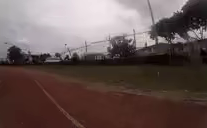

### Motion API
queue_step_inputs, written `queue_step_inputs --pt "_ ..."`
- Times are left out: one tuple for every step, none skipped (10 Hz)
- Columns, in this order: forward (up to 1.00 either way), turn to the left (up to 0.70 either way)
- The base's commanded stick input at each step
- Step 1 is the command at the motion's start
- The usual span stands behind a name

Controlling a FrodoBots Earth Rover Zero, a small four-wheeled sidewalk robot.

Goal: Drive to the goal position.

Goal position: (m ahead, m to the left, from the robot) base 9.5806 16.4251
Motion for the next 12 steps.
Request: queue_step_inputs --pt "0.70 0.00" --pt "0.70 0.00" --pt "0.70 0.00" --pt "0.70 0.00" --pt "0.70 0.00" --pt "0.70 0.00" --pt "0.70 0.00" --pt "0.70 0.00" --pt "0.70 0.00" --pt "0.70 0.00" --pt "0.70 0.00" --pt "0.70 0.00"
